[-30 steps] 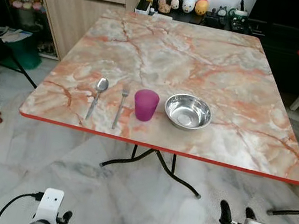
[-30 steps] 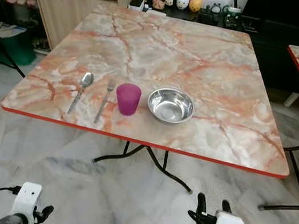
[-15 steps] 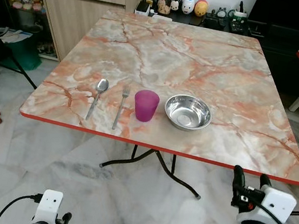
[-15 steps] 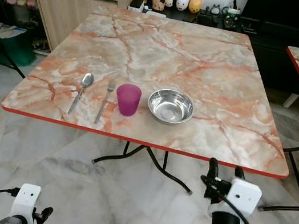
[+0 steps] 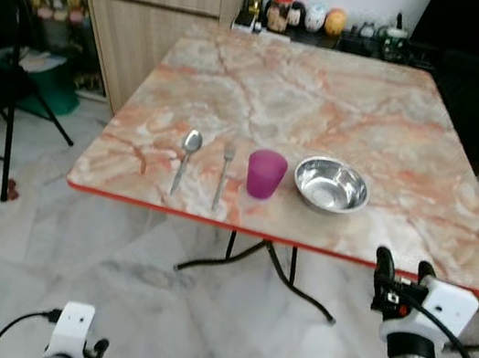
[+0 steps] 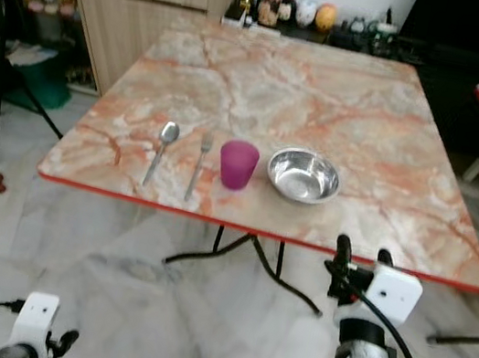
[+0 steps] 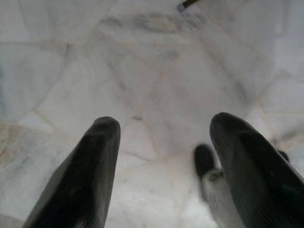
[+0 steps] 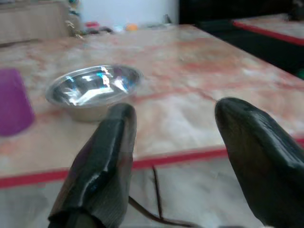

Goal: Setting the table

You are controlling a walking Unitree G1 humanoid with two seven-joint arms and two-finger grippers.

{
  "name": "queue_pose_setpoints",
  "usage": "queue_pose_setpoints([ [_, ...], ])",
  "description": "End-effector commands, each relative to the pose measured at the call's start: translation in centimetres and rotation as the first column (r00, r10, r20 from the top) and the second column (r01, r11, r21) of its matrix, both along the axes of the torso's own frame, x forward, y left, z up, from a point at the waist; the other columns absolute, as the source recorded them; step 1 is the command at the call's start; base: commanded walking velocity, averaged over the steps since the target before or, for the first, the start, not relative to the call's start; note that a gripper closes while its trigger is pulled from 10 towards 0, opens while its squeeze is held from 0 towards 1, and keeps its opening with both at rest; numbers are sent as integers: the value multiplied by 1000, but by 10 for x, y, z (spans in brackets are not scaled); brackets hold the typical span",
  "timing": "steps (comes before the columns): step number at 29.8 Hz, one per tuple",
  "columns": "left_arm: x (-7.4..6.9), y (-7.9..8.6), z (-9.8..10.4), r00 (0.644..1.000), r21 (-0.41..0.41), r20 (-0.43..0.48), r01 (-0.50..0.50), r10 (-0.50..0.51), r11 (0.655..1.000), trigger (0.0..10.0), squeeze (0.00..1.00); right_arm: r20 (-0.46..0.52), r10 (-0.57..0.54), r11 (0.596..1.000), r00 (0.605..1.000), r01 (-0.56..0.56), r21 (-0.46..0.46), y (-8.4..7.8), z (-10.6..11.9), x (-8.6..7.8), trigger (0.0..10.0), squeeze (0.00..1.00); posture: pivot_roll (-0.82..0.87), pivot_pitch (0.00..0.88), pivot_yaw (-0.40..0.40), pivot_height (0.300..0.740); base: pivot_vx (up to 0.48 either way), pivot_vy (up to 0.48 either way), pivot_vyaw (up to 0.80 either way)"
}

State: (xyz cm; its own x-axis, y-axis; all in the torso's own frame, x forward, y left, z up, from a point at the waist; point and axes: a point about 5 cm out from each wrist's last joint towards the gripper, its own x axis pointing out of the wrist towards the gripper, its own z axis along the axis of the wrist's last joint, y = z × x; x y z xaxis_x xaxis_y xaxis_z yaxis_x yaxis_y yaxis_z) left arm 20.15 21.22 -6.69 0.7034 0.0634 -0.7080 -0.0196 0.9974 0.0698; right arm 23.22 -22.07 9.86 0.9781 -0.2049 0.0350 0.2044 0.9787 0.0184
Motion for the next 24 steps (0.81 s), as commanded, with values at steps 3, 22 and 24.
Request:
queue_pose_setpoints([
  [3, -5, 6, -2, 1000, 18, -21, -11, 11, 1000, 10000, 0, 20, 4, 1000, 1000, -4, 11, 2, 6, 3, 10000, 0, -12, 42, -3, 740, 0, 0, 0],
  [22, 4, 3, 3, 1000, 15, 16, 6, -6, 1000, 10000, 0, 36, 17, 1000, 999, -18, 18, 5, 10, 8, 10000, 0, -9, 42, -4, 740, 0, 0, 0],
  [24, 5, 3, 4, 1000, 13, 23, 9, -10, 1000, 10000, 0, 38, 19, 1000, 999, -20, 20, 6, 10, 9, 10000, 0, -8, 42, -4, 740, 0, 0, 0],
])
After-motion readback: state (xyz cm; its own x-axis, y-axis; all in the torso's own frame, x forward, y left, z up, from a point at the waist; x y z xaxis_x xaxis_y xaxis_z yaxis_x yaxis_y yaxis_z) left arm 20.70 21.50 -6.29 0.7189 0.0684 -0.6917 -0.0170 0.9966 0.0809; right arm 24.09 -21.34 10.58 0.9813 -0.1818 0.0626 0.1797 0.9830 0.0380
